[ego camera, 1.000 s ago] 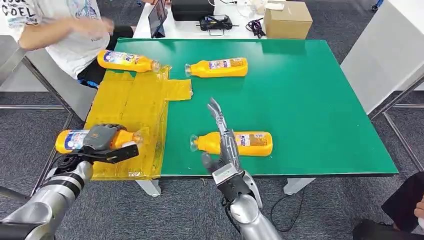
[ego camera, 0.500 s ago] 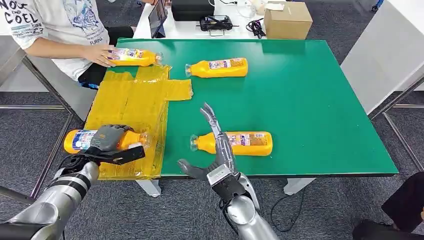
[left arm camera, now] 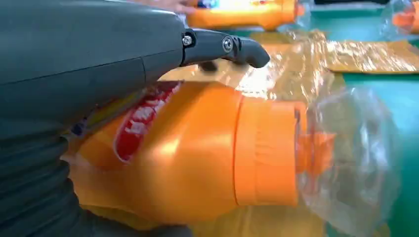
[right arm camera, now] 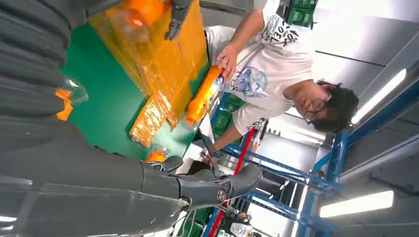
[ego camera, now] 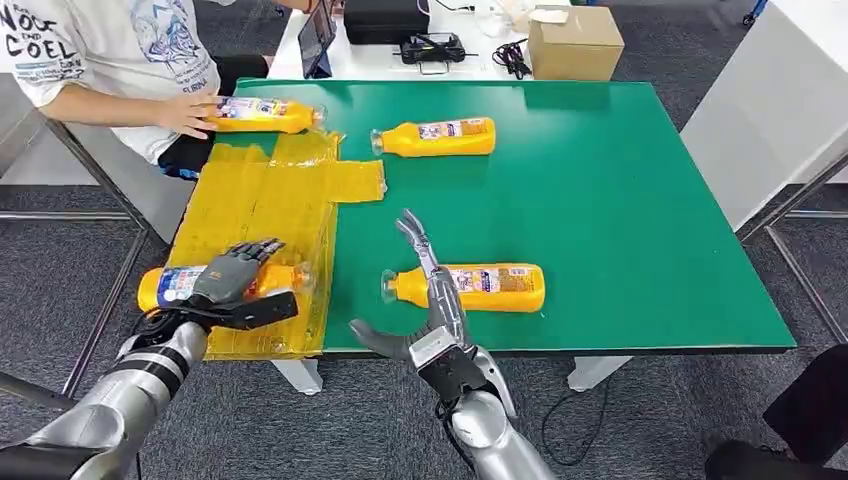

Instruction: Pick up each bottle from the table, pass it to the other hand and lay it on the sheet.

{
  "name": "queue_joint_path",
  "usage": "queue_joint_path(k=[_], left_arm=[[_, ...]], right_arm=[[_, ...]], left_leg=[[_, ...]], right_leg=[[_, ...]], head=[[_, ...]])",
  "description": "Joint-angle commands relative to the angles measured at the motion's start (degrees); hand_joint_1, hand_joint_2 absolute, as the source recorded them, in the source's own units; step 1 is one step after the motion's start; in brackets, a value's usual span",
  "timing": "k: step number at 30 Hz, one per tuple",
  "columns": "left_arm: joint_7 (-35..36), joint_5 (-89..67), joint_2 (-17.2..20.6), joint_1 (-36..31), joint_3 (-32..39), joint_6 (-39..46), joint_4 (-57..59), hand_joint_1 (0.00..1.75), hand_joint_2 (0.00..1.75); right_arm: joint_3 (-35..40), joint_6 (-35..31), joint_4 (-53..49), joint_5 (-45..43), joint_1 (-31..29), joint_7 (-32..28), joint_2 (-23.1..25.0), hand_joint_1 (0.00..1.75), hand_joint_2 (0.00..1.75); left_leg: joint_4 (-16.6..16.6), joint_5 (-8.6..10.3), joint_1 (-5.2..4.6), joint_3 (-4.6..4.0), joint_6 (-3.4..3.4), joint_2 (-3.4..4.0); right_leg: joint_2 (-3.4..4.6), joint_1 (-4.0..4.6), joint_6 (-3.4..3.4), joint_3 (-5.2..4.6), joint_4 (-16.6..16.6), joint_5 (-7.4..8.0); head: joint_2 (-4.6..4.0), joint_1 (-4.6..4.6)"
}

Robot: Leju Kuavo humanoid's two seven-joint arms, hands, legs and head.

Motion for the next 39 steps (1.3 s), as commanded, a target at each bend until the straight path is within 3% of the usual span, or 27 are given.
queue_joint_path(k=[1,5,17,31,33,36,39], left_arm=[[0.2,0.1,-1.0,0.9,-2.5,-1.0,2.8,0.00,0.00],[0.2,0.1,-1.0,0.9,-2.5,-1.0,2.8,0.00,0.00],[-3.4,16.4,-1.2,2.4,-1.8,-15.2,0.1,0.00,0.00],[-4.9,24.5,-3.0,3.1,2.1,-15.9,-2.4,0.00,0.00],[-3.6,30.0,-5.8,3.0,7.0,-11.5,-5.5,0.00,0.00],[-2.2,29.0,-10.9,3.7,11.7,13.0,-14.6,0.00,0.00],[-1.5,19.9,-11.6,4.8,12.2,33.4,-20.7,0.00,0.00]], right_arm=[[0.8,0.2,3.8,-0.1,-2.4,0.2,-1.0,0.00,1.75],[0.8,0.2,3.8,-0.1,-2.4,0.2,-1.0,0.00,1.75],[0.8,0.1,5.7,0.2,-3.0,0.2,-0.6,0.00,1.75],[0.9,-0.3,6.0,0.3,-3.0,0.3,-0.6,0.00,1.75],[0.6,-1.2,5.6,0.8,-2.5,0.8,-0.7,0.00,1.75],[0.7,-1.4,4.6,1.6,-1.8,1.5,-0.6,0.00,1.75],[1.8,-1.0,5.9,1.8,-2.9,1.8,-0.2,0.00,1.75]], left_leg=[[-0.1,-0.04,0.01,0.28,-0.05,0.06],[-0.1,-0.06,0.02,0.36,-0.05,0.13],[-0.1,-0.02,-0.01,0.51,-0.04,0.08],[-0.1,-0.02,0.02,0.62,-0.09,0.08],[-0.1,0.00,0.02,0.56,-0.07,-0.03],[0.0,0.00,0.07,0.49,-0.08,-0.15],[0.0,0.04,0.05,0.23,-0.06,-0.17]], right_leg=[[0.04,0.02,-0.09,0.27,-0.1,-0.03],[0.12,0.02,-0.10,0.33,-0.1,-0.02],[0.06,0.00,-0.09,0.51,-0.1,0.01],[0.06,0.04,-0.11,0.60,-0.1,-0.01],[-0.05,0.03,-0.08,0.59,-0.1,-0.02],[-0.19,0.08,-0.11,0.58,-0.1,-0.05],[-0.20,0.06,-0.06,0.29,0.0,-0.02]], head=[[0.00,0.00],[0.00,-0.02],[0.00,-0.04],[0.00,-0.04],[0.00,-0.04],[0.00,-0.04],[0.00,-0.02]])
